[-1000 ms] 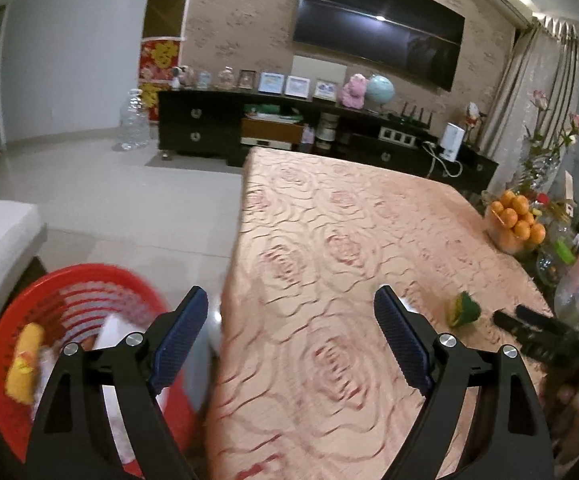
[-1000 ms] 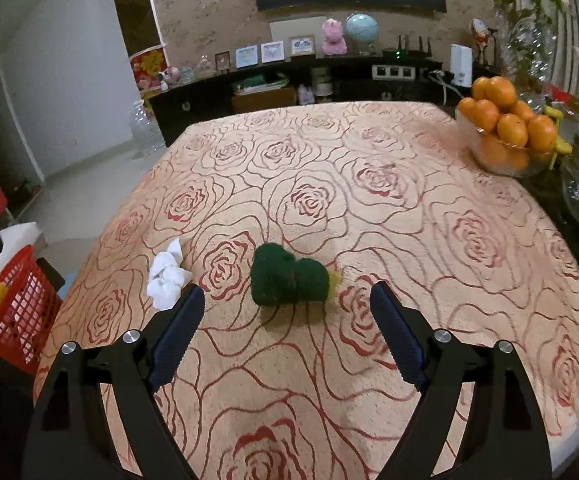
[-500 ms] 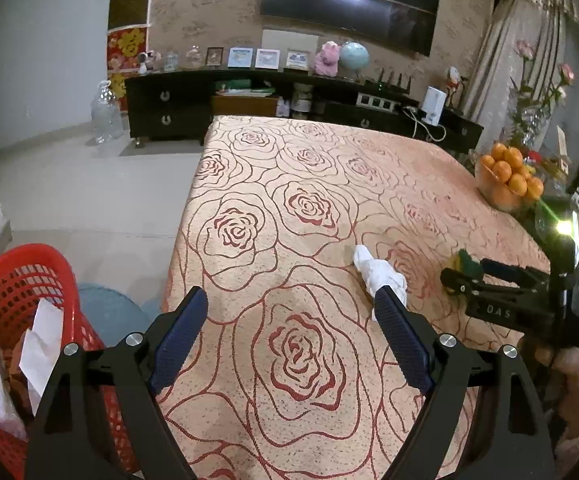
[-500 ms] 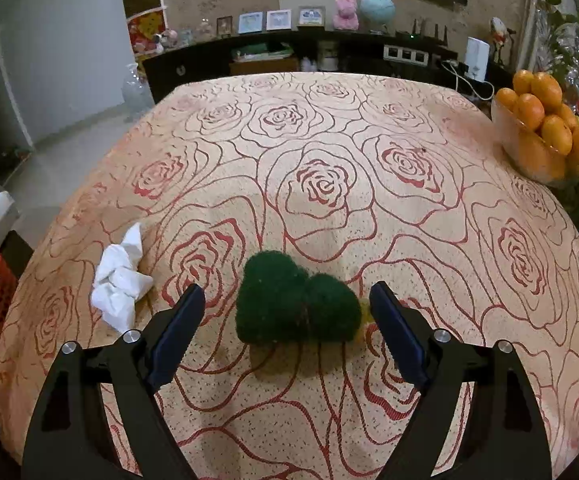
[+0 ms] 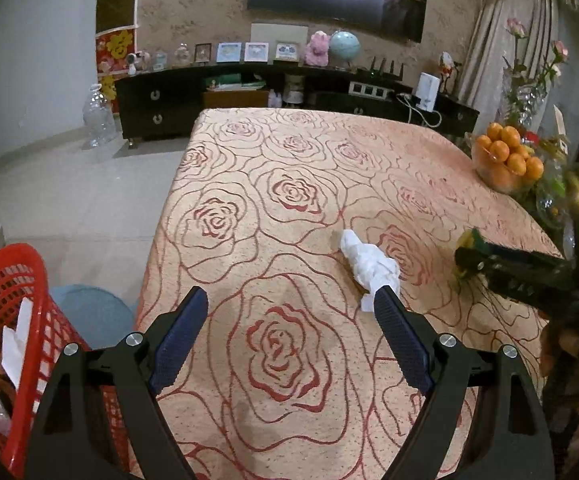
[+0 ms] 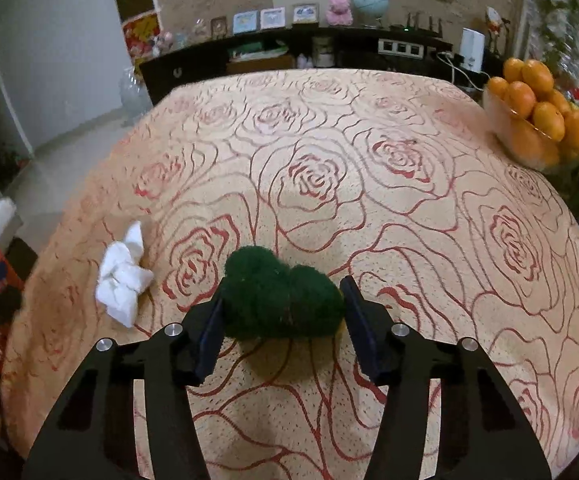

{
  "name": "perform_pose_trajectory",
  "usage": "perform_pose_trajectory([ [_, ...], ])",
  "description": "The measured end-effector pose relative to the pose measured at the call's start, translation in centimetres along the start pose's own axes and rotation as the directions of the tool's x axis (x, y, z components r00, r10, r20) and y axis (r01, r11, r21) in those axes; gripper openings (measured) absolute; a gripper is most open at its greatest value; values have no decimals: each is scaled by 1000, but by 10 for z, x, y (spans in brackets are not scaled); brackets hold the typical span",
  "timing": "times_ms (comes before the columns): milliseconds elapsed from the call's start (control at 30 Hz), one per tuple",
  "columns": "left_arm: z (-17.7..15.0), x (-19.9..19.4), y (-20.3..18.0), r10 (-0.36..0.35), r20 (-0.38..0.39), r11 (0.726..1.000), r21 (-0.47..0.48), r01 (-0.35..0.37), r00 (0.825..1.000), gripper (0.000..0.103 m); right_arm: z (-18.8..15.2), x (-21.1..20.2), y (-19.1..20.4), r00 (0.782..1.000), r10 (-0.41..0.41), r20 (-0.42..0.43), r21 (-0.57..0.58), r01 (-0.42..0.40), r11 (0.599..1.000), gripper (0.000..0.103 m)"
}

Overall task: Collect trash
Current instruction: 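Grasp the green sponge with the right tool, then grasp the small white tissue with the left tool while the right tool holds the sponge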

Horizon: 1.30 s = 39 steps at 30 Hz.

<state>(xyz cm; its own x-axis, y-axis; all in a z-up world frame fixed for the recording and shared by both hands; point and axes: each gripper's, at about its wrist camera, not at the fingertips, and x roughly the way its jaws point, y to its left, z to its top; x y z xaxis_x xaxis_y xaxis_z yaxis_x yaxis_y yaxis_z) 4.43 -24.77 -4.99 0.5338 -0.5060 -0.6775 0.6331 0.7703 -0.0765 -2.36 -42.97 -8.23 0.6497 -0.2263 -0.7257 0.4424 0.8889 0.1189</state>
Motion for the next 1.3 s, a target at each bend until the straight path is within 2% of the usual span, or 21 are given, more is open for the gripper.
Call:
perform_pose_trajectory([
  [133, 3, 7, -13, -12, -16, 1000, 28, 13, 1000, 82, 3, -21, -7, 999, -17, 47, 28, 15, 999, 53],
  [367, 15, 34, -46, -35, -59, 994, 105, 41, 998, 82, 4, -36, -33, 997, -24, 68, 108, 17, 994, 53],
  [467, 16, 54, -57, 0, -76, 991, 135, 10, 997, 82, 2, -35, -41, 998, -28, 58, 126, 21, 992, 53],
  [733, 17, 82, -61, -13, -122, 992, 123, 28, 992, 81, -1, -39, -46, 998, -20, 62, 141, 11, 990, 53],
  [800, 18, 84, -60, -31, -127, 993, 112, 45, 991, 65, -1, -39, -44, 998, -18, 61, 138, 9, 990, 53],
  [900, 19, 89, -60, -47, -148, 993, 103, 63, 988, 48, -1, -38, -42, 998, -14, 56, 131, 6, 991, 53],
  [967, 18, 89, -61, -57, -153, 993, 97, 73, 987, 41, -1, -36, -41, 998, -13, 53, 130, 6, 991, 53],
  [1167, 15, 84, -63, -64, -142, 991, 104, 79, 988, 34, -2, -35, -43, 999, -14, 49, 135, 7, 991, 53],
  [1300, 12, 78, -61, -74, -136, 992, 91, 87, 988, 34, -2, -34, -41, 999, -3, 48, 134, -4, 991, 53],
])
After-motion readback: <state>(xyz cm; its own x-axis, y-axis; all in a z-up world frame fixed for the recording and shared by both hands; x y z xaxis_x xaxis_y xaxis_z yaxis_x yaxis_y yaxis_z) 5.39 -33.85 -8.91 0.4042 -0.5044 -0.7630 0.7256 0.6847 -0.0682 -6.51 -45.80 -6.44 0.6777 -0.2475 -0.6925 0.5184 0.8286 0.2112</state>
